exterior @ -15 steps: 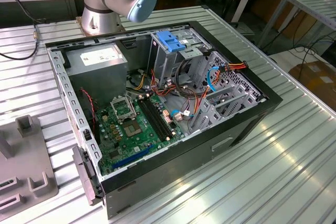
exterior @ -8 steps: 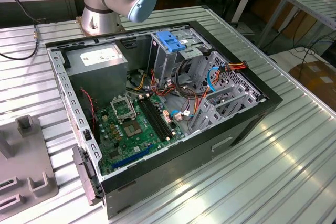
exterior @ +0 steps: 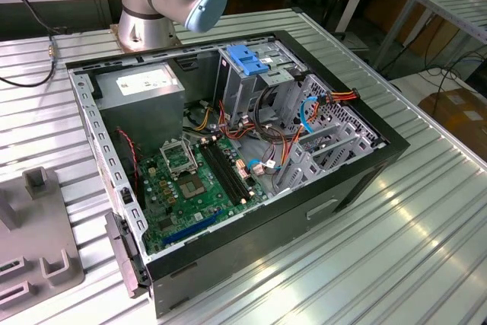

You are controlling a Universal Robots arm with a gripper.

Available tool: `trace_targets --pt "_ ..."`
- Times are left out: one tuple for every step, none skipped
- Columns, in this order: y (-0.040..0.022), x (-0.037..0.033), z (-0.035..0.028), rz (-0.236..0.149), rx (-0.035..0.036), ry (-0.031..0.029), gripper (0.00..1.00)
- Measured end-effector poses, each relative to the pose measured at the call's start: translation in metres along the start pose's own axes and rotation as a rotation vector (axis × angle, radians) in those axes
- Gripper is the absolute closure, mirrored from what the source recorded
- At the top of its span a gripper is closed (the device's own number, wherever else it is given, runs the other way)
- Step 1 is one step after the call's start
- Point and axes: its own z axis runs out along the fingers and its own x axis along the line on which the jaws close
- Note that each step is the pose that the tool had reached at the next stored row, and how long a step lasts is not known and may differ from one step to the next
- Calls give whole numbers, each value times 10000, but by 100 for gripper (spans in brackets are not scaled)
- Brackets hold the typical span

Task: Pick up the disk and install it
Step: 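Pick up the disk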

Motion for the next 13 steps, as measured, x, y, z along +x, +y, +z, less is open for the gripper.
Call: trace_targets --pt "0 0 0 -1 1 0 62" --pt "0 0 1 0 0 0 63" --pt "0 0 1 0 0 0 63" --pt "0 0 1 0 0 0 63" --pt "0 0 1 0 0 0 63" --pt "0 0 1 0 0 0 63" --pt "0 0 1 0 0 0 63" --pt "0 0 1 0 0 0 63" --pt "0 0 1 0 0 0 63" --pt "0 0 1 0 0 0 63" --pt "0 0 1 0 0 0 63" --pt "0 0 1 0 2 -1 63" --pt "0 0 -5 0 3 -2 63"
